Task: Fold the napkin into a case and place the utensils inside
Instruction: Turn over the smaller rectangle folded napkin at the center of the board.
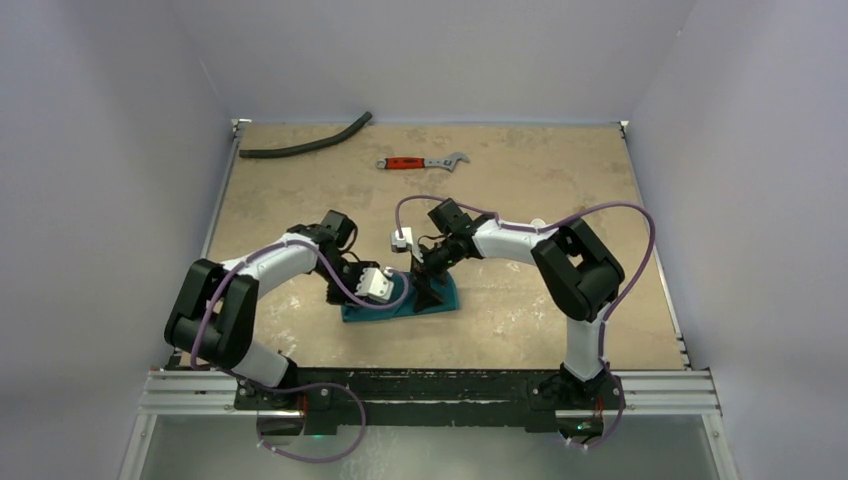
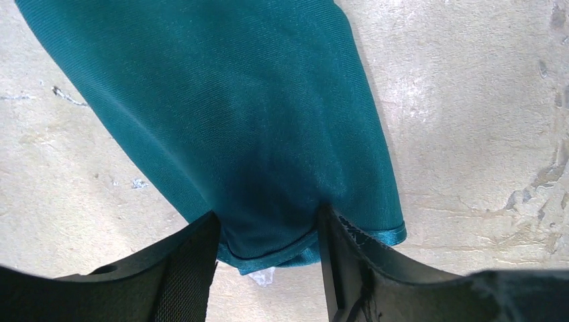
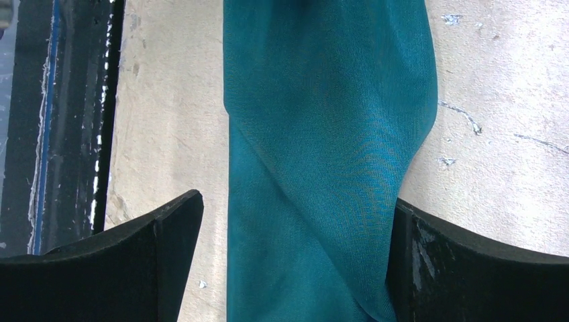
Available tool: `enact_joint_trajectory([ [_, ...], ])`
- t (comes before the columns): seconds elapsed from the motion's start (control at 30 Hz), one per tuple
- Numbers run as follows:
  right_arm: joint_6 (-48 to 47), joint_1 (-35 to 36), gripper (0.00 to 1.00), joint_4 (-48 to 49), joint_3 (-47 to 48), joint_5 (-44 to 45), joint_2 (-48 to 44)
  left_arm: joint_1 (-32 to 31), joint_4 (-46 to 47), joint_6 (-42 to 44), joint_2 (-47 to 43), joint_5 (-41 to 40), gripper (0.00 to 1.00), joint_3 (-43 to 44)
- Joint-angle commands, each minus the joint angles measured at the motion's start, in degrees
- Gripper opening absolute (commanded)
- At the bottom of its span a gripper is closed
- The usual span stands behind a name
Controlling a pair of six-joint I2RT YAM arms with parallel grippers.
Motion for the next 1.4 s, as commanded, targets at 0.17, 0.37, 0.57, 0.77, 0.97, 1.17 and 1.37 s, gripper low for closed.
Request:
enact_joint_trajectory([
  [0.17, 0.8, -1.7, 0.99, -3.0, -0.9, -2.1, 0.8, -4.2, 11.1, 6.6, 0.6, -12.1, 0.51, -8.8],
  [0.37, 0.9, -5.4, 0.99, -3.1, -0.8, -1.5, -0.1, -4.4, 12.0, 10.7, 1.1, -15.7, 0.51, -12.6],
  [0.57, 3.1, -10.0, 0.99, -1.5, -0.7, -1.1, -2.4, -4.4, 10.0, 13.0, 1.9, -16.1, 0.51, -13.7],
  [0.77, 11.0, -12.8, 0.99, 6.3, -2.2, 2.4, -4.5, -4.4, 9.5, 13.3, 2.2, -16.5, 0.51, -13.7],
  [0.97, 13.7, -13.6, 0.99, 9.2, -2.9, 0.4, -6.3, -4.4, 8.5, 11.9, 2.5, -15.7, 0.52, -12.7],
  [1.17, 17.5, -14.5, 0.99, 16.6, -5.1, -5.4, -11.1, -4.4, 5.5, 9.3, 4.3, -13.0, 0.52, -9.1],
  [1.37, 36.8, -18.3, 0.99, 29.2, -8.6, 24.2, -17.2, -4.4, 4.1, 5.9, 2.8, -11.0, 0.54, -6.1],
])
